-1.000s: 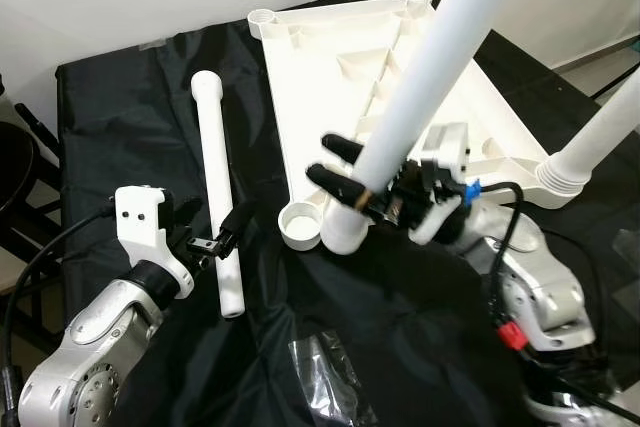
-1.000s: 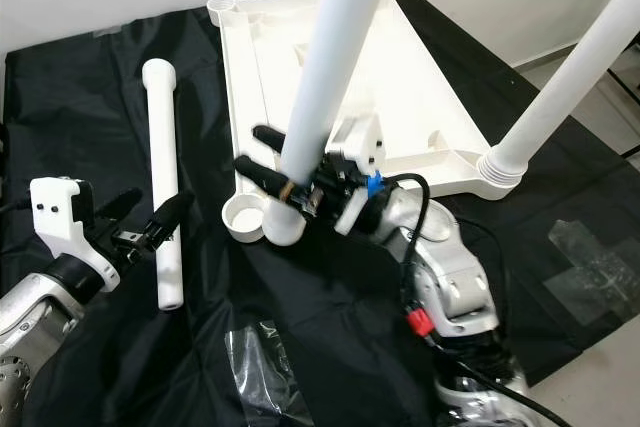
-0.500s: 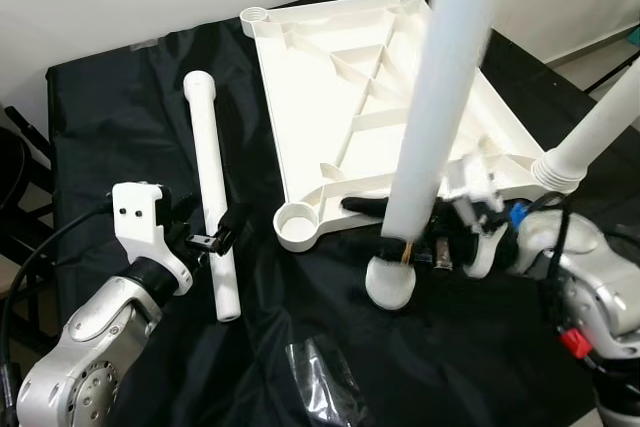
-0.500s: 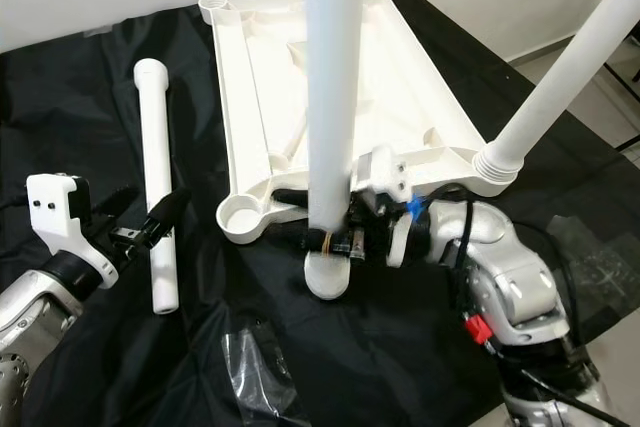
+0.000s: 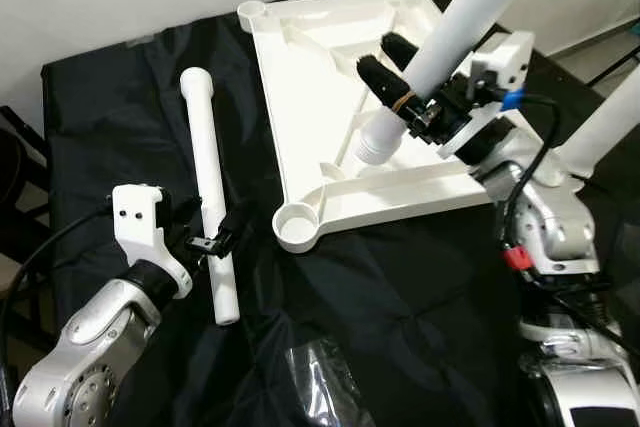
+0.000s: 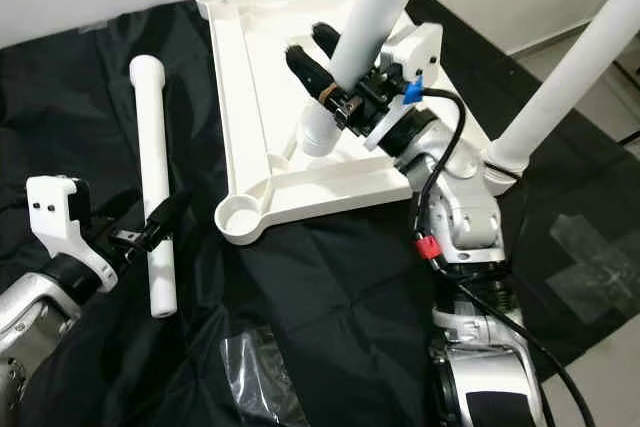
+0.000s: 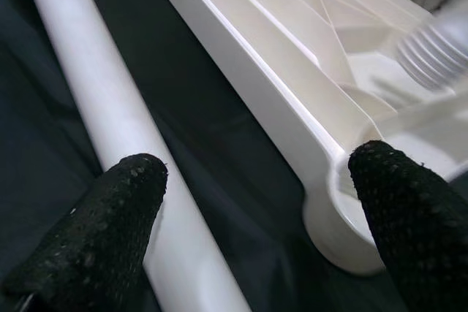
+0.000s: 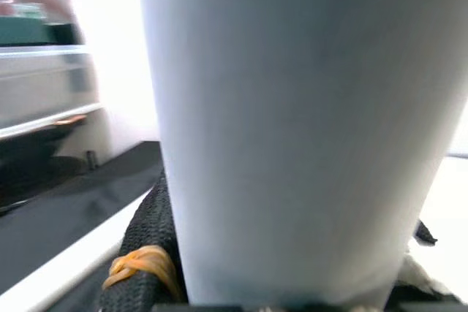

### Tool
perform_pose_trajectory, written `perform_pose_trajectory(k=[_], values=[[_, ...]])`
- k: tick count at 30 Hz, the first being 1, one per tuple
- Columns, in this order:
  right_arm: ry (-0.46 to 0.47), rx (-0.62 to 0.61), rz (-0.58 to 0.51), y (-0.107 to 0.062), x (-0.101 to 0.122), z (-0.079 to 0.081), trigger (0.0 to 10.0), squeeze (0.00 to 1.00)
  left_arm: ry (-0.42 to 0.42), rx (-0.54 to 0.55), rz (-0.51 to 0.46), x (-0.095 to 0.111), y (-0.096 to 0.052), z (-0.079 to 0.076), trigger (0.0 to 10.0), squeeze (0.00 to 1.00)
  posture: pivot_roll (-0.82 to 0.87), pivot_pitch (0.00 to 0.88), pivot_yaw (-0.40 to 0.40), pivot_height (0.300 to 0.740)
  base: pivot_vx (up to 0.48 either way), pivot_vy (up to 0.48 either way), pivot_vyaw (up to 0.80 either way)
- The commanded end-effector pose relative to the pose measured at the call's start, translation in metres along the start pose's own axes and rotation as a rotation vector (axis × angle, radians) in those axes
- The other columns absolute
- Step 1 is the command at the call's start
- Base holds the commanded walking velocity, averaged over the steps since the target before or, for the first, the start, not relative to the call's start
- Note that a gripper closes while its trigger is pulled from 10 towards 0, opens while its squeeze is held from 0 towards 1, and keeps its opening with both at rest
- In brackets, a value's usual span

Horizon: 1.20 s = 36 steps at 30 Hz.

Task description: Building children table

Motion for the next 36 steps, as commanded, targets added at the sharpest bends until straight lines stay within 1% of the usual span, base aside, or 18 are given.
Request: perform_pose_trajectory(k=[1,2,3,4,6,7,9,12,15,16,18,20,22,26,27,28,31,36], values=[[-0.033,-0.002,-0.039,0.003,0.007,0.000,10.0,0.00,0.005,0.009,0.021,-0.002,-0.005,0.002,10.0,0.00,0.08,0.370,0.042,0.740,0.000,0.000,0.00],[-0.030,-0.015,-0.038,0.006,0.006,-0.002,10.0,0.00,0.009,0.012,0.029,-0.002,-0.007,0.002,10.0,0.00,0.08,0.371,0.042,0.740,0.000,0.000,0.00],[-0.009,0.033,-0.015,0.009,0.000,0.005,10.0,0.00,0.012,0.012,0.032,-0.001,-0.009,0.002,10.0,0.00,0.09,0.381,0.043,0.740,0.000,0.000,0.00],[-0.009,0.033,-0.015,0.009,0.000,0.005,10.0,0.00,0.012,0.012,0.032,-0.001,-0.009,0.002,10.0,0.00,0.09,0.381,0.043,0.740,0.000,0.000,0.00],[0.010,0.139,0.028,0.010,-0.009,0.019,10.0,0.00,0.015,0.011,0.036,0.000,-0.009,0.001,10.0,0.00,0.09,0.379,0.044,0.740,0.000,0.000,0.00],[0.010,0.139,0.028,0.010,-0.009,0.019,10.0,0.00,0.015,0.011,0.036,0.000,-0.009,0.001,10.0,0.00,0.09,0.379,0.044,0.740,0.000,0.000,0.00],[0.013,0.245,0.049,0.005,-0.012,0.031,10.0,0.00,0.012,0.009,0.035,0.000,-0.008,0.000,10.0,0.00,0.08,0.377,0.041,0.740,0.000,0.000,0.00],[0.017,0.292,0.063,0.001,-0.013,0.035,10.0,0.00,0.012,0.008,0.034,0.000,-0.007,0.000,10.0,0.00,0.07,0.373,0.039,0.740,0.000,0.000,0.00],[0.028,0.496,0.139,-0.017,-0.017,0.054,10.0,0.00,0.008,0.002,0.025,0.001,-0.005,-0.001,10.0,0.00,0.07,0.366,0.033,0.740,0.000,0.000,0.00],[0.028,0.496,0.139,-0.017,-0.017,0.054,10.0,0.00,0.008,0.002,0.025,0.001,-0.005,-0.001,10.0,0.00,0.07,0.366,0.033,0.740,0.000,0.000,0.00],[0.026,0.582,0.181,-0.028,-0.020,0.062,10.0,0.00,0.010,0.003,0.022,0.002,-0.005,-0.001,10.0,0.00,0.07,0.363,0.029,0.740,0.000,0.000,0.00],[0.026,0.582,0.181,-0.028,-0.020,0.062,10.0,0.00,0.010,0.003,0.022,0.002,-0.005,-0.001,10.0,0.00,0.07,0.363,0.029,0.740,0.000,0.000,0.00],[0.043,0.659,0.210,-0.038,-0.019,0.068,10.0,0.00,0.012,0.008,0.020,0.003,-0.005,0.001,10.0,0.00,0.06,0.359,0.029,0.740,0.000,0.000,0.00],[0.052,0.689,0.220,-0.043,-0.018,0.070,10.0,0.00,0.013,0.010,0.018,0.003,-0.005,0.001,10.0,0.00,0.06,0.358,0.030,0.740,0.000,0.000,0.00],[0.054,0.723,0.239,-0.049,-0.017,0.071,10.0,0.00,0.015,0.011,0.017,0.004,-0.005,0.002,10.0,0.00,0.06,0.354,0.029,0.740,0.000,0.000,0.00],[0.060,0.747,0.256,-0.055,-0.015,0.071,10.0,0.00,0.015,0.011,0.014,0.004,-0.004,0.002,10.0,0.00,0.06,0.353,0.030,0.740,0.000,0.000,0.00],[0.064,0.766,0.271,-0.060,-0.012,0.069,10.0,0.00,0.016,0.009,0.013,0.005,-0.003,0.002,10.0,0.00,0.06,0.349,0.031,0.740,0.000,0.000,0.00],[0.086,0.854,0.322,-0.079,0.003,0.063,10.0,0.00,0.009,-0.011,0.005,0.006,0.001,0.000,10.0,0.00,0.05,0.340,0.030,0.740,0.000,0.000,0.00]])
Point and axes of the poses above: a point about 5 cm out from each wrist's last joint towards the gripper, its own y axis pointing out of the wrist towards the gripper, its own x axis along the axis of the wrist's last joint, z = x × y, the point moved 2 cm from there along y, pointing out of the wrist towards the gripper, and after that the axes turned 3 degrees about -y, right-handed, at the moved point
